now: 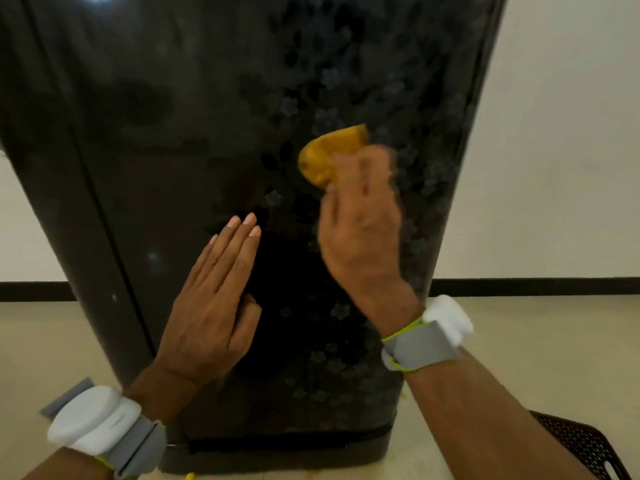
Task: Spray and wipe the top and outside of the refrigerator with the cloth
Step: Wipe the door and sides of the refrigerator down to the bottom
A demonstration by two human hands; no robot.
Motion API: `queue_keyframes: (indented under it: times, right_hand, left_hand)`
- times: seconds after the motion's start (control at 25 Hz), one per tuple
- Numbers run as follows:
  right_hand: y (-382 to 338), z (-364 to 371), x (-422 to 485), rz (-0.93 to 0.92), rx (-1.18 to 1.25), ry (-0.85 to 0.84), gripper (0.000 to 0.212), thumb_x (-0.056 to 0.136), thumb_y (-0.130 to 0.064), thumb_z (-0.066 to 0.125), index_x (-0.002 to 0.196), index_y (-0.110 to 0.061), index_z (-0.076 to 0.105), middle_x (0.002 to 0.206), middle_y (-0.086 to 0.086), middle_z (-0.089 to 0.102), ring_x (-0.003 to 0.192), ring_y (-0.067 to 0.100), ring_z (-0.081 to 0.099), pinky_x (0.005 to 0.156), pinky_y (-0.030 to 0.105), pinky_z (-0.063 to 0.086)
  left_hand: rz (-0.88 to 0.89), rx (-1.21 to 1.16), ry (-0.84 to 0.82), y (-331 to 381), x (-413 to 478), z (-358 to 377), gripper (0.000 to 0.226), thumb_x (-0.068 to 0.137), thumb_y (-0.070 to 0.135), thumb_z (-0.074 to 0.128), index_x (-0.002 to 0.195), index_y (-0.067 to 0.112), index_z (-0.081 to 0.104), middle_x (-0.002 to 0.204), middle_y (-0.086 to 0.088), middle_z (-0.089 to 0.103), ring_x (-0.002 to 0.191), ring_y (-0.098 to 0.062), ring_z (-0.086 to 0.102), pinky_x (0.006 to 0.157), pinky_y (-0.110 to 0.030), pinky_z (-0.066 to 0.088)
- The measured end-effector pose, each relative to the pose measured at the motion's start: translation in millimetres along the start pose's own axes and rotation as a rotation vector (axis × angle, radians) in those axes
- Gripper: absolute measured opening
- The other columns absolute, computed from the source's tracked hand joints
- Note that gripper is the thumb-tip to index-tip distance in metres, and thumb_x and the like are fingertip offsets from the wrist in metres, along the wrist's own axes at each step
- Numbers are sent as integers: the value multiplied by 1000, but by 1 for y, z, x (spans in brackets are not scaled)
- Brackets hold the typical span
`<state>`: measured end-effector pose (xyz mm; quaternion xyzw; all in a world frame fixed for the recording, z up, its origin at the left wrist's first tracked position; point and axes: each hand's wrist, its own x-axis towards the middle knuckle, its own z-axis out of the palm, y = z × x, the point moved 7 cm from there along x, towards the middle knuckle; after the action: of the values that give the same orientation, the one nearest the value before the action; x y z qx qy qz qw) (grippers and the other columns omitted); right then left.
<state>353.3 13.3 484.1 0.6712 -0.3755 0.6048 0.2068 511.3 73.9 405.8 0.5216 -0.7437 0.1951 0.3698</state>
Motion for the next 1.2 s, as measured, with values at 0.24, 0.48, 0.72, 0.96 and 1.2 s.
queue_keyframes:
  times: [0.24,0.48,0.72,0.96,1.2]
  right_hand:
    - [89,-29,-82,257,92,-119,20,94,-5,53,114,-3,54,114,16,45,80,12,45,66,34,49]
    - [37,4,-60,-54,-86,-209,18,93,-23,50,109,-17,55,117,12,50,95,27,51,77,39,38]
    - [133,-31,-89,610,142,87,11,91,-9,46,94,-5,56,107,9,40,86,19,50,80,35,50]
    - [82,1,-185,19,-66,-419,10,92,-23,51,100,-19,48,115,6,43,94,23,48,77,43,46]
    - [131,-16,-124,478,92,36,13,88,-9,44,92,-4,56,110,14,41,95,25,51,80,25,47]
  left_hand:
    - [23,-4,-28,15,-10,12,71,87,15,39,154,3,19,165,-7,16,153,-23,11,120,-51,22]
    - [72,7,-38,34,14,32,71,85,12,41,153,1,23,163,-10,19,152,-24,13,119,-54,25]
    - [62,58,-114,28,-16,52,70,86,9,43,153,0,22,163,-12,18,152,-26,12,120,-54,22]
    - [139,64,-153,47,-27,80,66,88,11,41,151,-2,25,162,-15,20,152,-29,15,120,-55,23]
    - [155,80,-209,51,-40,99,67,88,12,40,151,-2,25,162,-15,20,152,-28,16,119,-55,23]
